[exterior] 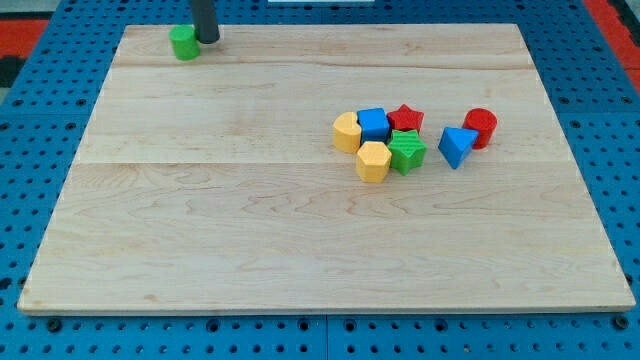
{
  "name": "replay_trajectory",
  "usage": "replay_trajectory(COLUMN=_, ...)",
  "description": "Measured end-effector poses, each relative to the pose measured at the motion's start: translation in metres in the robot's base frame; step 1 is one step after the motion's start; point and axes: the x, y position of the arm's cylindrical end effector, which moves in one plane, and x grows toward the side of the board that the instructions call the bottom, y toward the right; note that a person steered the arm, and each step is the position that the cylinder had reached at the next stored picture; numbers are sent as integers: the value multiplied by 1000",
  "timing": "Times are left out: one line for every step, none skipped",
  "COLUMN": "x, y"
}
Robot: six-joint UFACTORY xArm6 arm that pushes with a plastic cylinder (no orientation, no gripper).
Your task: Point your hand at the top side of the blue cube
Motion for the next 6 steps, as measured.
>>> replay_trajectory(x=11, y=-19)
replay_trajectory(x=24, y=69)
replay_trajectory(x=24, y=146)
replay_trajectory(x=24, y=183)
replay_trajectory(x=24, y=209)
replay_trajectory(x=50, y=243)
